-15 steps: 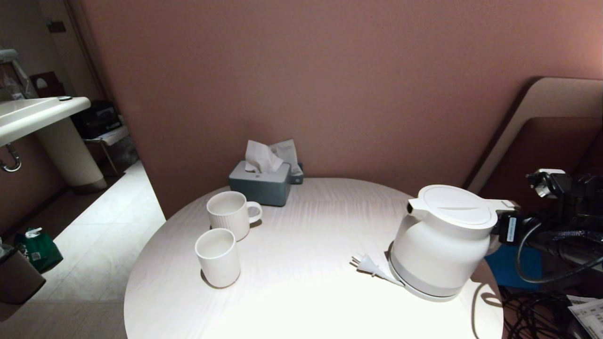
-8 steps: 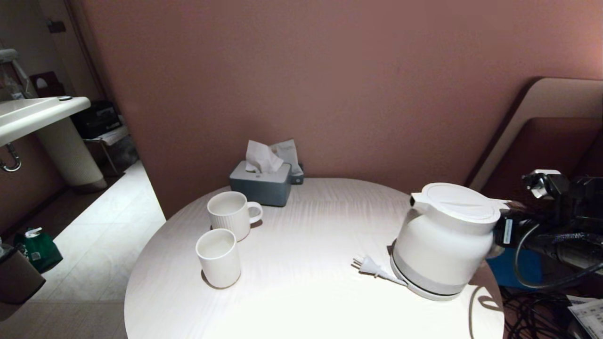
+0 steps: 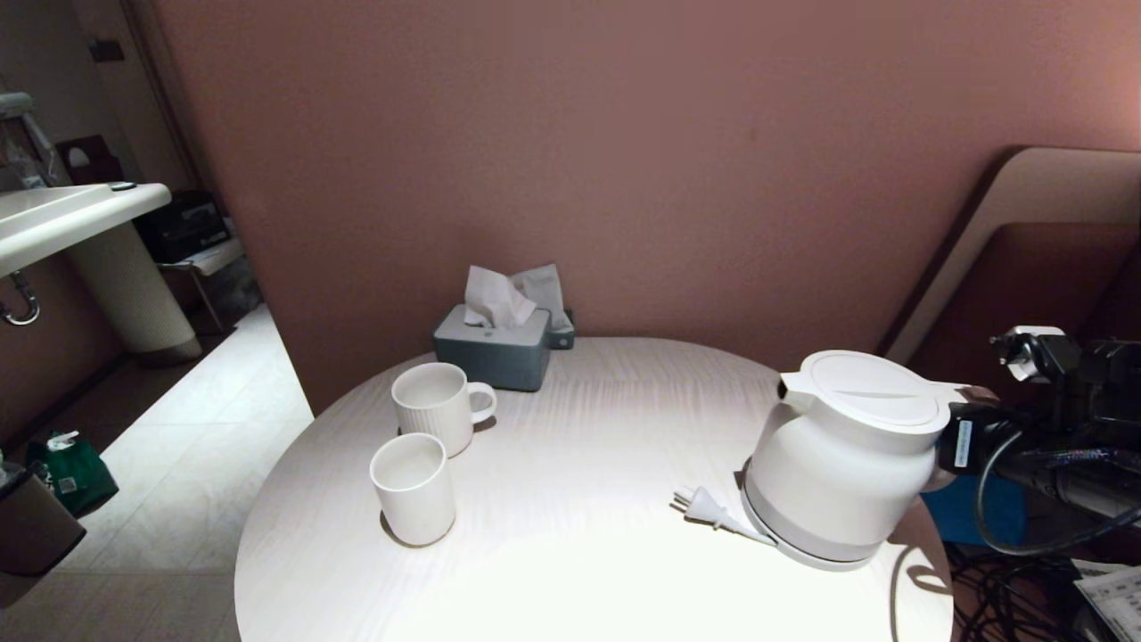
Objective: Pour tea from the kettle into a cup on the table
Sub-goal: Pick up the kettle
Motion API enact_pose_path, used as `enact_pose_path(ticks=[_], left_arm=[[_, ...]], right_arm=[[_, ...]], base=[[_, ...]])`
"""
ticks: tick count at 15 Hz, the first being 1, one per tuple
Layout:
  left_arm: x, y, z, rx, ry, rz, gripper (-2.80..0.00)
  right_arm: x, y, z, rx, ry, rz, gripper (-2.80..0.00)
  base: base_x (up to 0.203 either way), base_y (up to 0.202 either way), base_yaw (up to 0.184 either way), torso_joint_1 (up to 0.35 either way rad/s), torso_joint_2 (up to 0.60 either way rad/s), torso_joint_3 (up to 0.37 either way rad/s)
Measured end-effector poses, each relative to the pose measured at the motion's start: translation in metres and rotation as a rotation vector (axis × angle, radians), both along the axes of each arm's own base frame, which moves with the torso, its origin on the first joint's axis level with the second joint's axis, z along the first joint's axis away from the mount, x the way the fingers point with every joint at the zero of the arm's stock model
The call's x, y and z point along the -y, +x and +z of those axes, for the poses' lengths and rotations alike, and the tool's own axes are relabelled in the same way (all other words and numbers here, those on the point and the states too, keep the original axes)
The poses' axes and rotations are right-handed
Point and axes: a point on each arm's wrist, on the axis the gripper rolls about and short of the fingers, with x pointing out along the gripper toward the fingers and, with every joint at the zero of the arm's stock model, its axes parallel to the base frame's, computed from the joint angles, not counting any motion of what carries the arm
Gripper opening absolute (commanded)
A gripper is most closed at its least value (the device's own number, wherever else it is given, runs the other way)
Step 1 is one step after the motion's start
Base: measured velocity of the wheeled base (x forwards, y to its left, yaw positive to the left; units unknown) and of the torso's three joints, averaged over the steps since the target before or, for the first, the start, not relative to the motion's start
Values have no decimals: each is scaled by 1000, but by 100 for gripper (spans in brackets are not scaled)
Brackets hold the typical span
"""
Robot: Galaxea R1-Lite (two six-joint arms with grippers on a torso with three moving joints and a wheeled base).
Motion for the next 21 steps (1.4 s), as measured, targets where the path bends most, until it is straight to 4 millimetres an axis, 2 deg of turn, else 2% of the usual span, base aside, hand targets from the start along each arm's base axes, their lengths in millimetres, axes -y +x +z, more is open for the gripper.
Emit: enact_pose_path(ticks=[6, 11, 17, 21], left_arm=[[0, 0, 0, 0, 0, 0, -280], [0, 0, 0, 0, 0, 0, -280], [0, 0, 0, 0, 0, 0, -280], [0, 0, 0, 0, 0, 0, -280]], right_arm=[[-9, 1, 1, 1, 8, 29, -280], [-9, 6, 20, 67, 30, 24, -280], [-10, 6, 33, 122, 40, 23, -280], [-18, 9, 46, 158, 52, 47, -280]], base=[[0, 0, 0, 0, 0, 0], [0, 0, 0, 0, 0, 0], [0, 0, 0, 0, 0, 0], [0, 0, 0, 0, 0, 0]])
